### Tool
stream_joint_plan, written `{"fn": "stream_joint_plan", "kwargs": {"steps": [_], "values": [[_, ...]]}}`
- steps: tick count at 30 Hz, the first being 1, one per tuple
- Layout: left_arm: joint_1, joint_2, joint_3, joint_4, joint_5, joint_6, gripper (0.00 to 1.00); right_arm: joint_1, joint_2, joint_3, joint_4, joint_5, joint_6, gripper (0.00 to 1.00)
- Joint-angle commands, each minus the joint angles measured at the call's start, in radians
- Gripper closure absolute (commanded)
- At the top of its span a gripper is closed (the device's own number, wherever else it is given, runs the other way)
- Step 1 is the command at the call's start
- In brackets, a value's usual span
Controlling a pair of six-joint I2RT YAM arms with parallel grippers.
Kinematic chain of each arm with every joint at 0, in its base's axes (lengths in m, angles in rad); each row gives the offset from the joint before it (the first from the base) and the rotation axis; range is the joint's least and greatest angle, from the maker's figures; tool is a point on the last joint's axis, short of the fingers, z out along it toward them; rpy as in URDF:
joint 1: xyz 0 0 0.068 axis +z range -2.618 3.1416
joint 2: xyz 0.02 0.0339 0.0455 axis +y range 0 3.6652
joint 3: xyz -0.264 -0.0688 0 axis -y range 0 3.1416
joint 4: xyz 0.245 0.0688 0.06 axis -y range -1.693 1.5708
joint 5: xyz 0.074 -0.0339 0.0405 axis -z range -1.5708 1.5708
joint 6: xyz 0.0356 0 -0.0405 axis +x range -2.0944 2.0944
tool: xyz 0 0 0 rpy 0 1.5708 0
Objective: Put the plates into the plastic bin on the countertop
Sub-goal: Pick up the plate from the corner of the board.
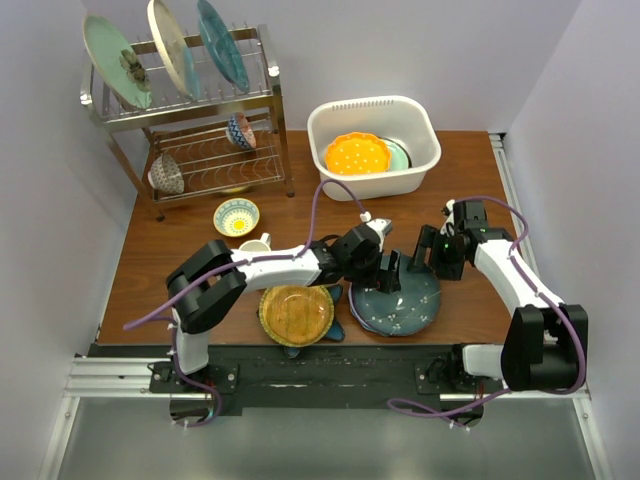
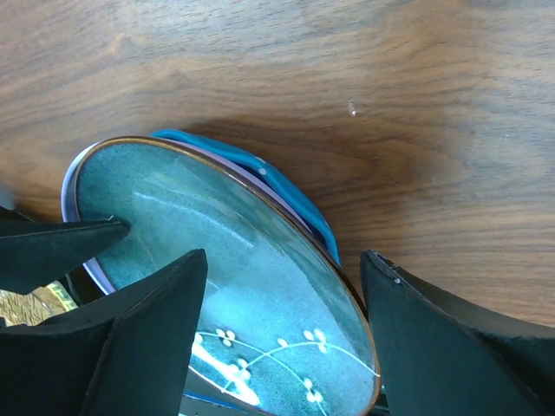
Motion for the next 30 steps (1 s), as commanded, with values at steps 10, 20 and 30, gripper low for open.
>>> {"fn": "stream_joint_plan", "kwargs": {"steps": [10, 20, 30], "values": [[0.033, 0.076, -0.078, -0.212, -0.124, 0.026, 0.03, 0.008, 0.004, -0.037, 0.022, -0.161, 0.007, 0.94], [0.030, -0.068, -0.114, -0.181, -0.173, 0.034, 0.03, 0.007, -0.073, -0.004, 0.011, -0.145, 0.013, 1.00], [0.051, -0.258, -0.160, -0.178, -0.232, 0.024, 0.03, 0.007, -0.127, 0.009, 0.034, -0.164, 0.032, 1.00]]}}
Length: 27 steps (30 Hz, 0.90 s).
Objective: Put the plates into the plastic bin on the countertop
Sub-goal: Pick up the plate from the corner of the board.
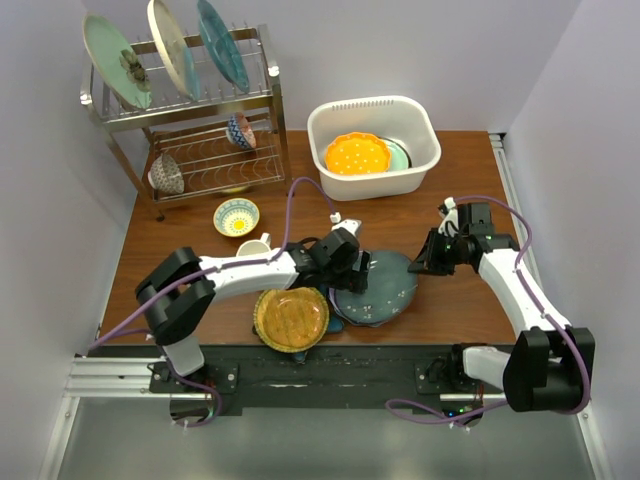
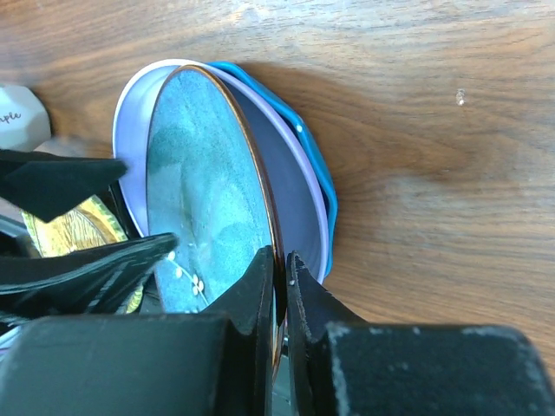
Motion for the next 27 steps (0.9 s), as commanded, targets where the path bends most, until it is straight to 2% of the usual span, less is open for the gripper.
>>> {"fn": "stream_joint_plan", "kwargs": {"steps": [1, 8, 14, 16, 18, 21, 27], "values": [[0.026, -0.097, -0.025, -0.023, -0.049, 0.009, 0.03, 0.007, -0.025, 0.023, 0.038, 0.008, 0.028, 1.00], [0.062, -0.169, -0.081, 0.026, -0.002, 0.000, 0.02, 0.001, -0.077, 0.003, 0.107, -0.011, 0.045, 1.00], [0.073, -0.167, -0.111, 0.096, 0.093, 0.014, 0.05, -0.002, -0.128, -0.003, 0.118, 0.099, 0.044, 1.00], [0.072, -0.157, -0.112, 0.126, 0.136, 0.022, 0.11, -0.001, -0.129, -0.006, 0.115, 0.122, 0.045, 1.00], [0.072, -0.140, -0.114, 0.162, 0.164, 0.022, 0.23, -0.002, -0.126, -0.014, 0.127, 0.132, 0.048, 1.00], [0.070, -0.109, -0.114, 0.193, 0.211, 0.023, 0.31, -0.002, -0.106, -0.027, 0.135, 0.127, 0.050, 1.00], [0.070, -0.025, -0.101, 0.166, 0.205, 0.011, 0.31, -0.002, -0.091, -0.038, 0.145, 0.121, 0.051, 1.00]]}}
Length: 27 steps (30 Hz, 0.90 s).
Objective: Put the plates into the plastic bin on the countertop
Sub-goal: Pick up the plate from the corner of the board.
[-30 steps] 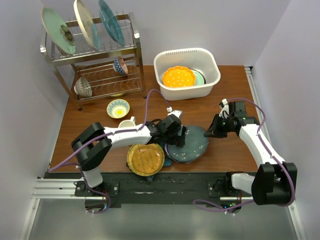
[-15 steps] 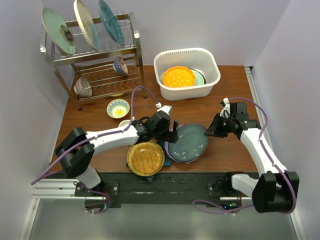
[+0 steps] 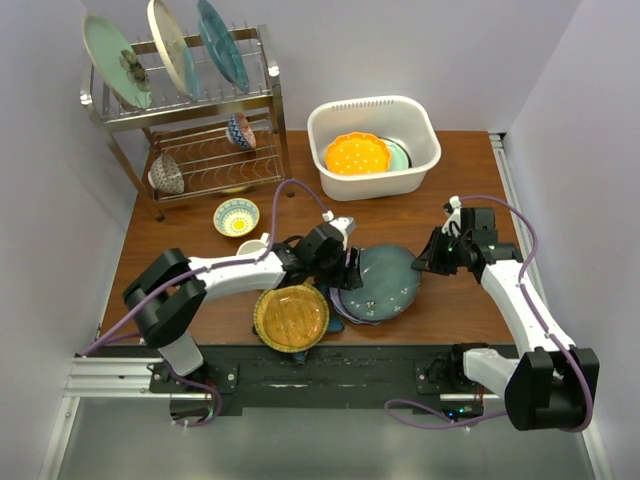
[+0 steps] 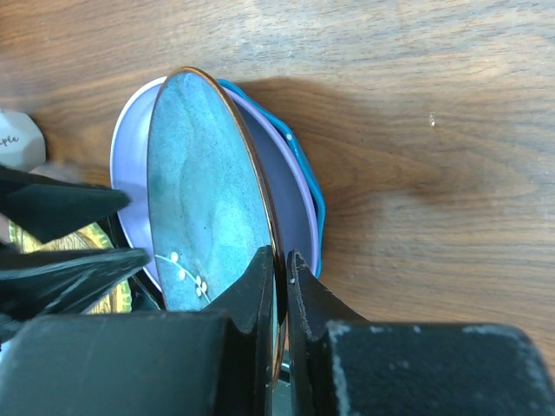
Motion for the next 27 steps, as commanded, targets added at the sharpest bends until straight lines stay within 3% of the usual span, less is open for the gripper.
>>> {"fn": "stream_joint_plan", "kwargs": {"steps": [1, 8, 10, 11, 12, 14, 16, 24, 27], "values": [[-0.001, 0.057, 0.013, 0.008, 0.004, 0.004, 0.31, -0.007, 0.004, -0.002, 0.089, 0.050, 0.038, 1.00], [-0.012, 0.141, 0.067, -0.061, -0.032, 0.012, 0.32, -0.008, 0.011, -0.011, 0.081, 0.071, 0.038, 1.00], [-0.018, 0.157, 0.074, -0.064, -0.027, 0.012, 0.32, -0.008, 0.022, -0.022, 0.081, 0.067, 0.044, 0.88], [-0.018, 0.169, 0.078, -0.062, -0.024, 0.012, 0.32, -0.008, 0.025, -0.026, 0.079, 0.062, 0.045, 0.71], [-0.021, 0.174, 0.079, -0.061, -0.021, 0.009, 0.32, -0.008, 0.028, -0.033, 0.076, 0.059, 0.048, 0.65], [-0.029, 0.185, 0.081, -0.058, -0.021, 0.006, 0.32, -0.008, 0.037, -0.051, 0.072, 0.039, 0.058, 0.53], [-0.033, 0.194, 0.082, -0.051, -0.018, 0.003, 0.32, -0.008, 0.047, -0.074, 0.072, 0.016, 0.065, 0.49], [-0.041, 0.221, 0.097, -0.053, -0.019, -0.001, 0.33, -0.008, 0.100, -0.164, 0.150, -0.137, 0.108, 0.49], [-0.043, 0.223, 0.099, -0.058, -0.025, -0.001, 0.33, -0.008, 0.080, -0.183, 0.168, -0.164, 0.127, 0.70]]}}
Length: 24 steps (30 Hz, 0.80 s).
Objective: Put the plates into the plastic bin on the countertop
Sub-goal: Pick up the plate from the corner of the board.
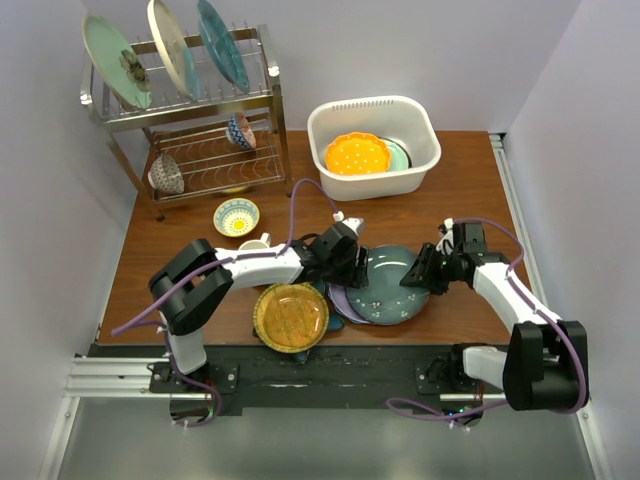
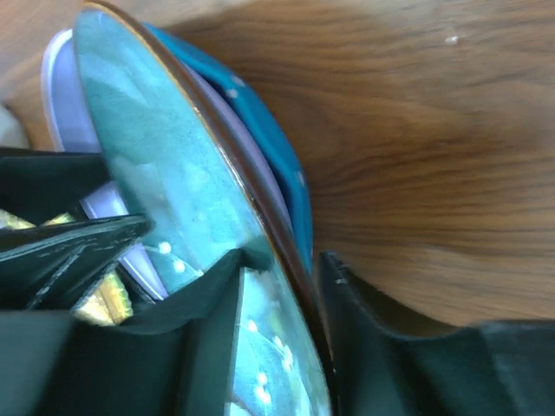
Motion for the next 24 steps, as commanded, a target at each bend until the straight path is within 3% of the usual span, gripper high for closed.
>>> {"fn": "stream_joint_plan", "kwargs": {"steps": [1, 4, 12, 15, 24], "values": [[-0.021, 0.064, -0.009, -0.042, 0.011, 0.002, 0.33, 0.004, -0.028, -0.020, 0.056, -0.071, 0.040, 0.84], [-0.021, 0.062, -0.005, -0.049, 0.002, 0.004, 0.33, 0.002, -0.063, 0.003, 0.018, -0.025, 0.039, 0.93], [-0.021, 0.055, 0.005, -0.068, -0.015, 0.005, 0.27, 0.002, -0.124, 0.062, -0.075, 0.057, 0.008, 1.00], [-0.021, 0.027, 0.005, -0.068, -0.024, 0.008, 0.21, 0.002, -0.135, 0.072, -0.081, 0.060, 0.008, 1.00], [-0.021, 0.006, 0.004, -0.094, -0.056, 0.011, 0.17, 0.002, -0.158, 0.108, -0.119, 0.093, -0.003, 1.00]]}}
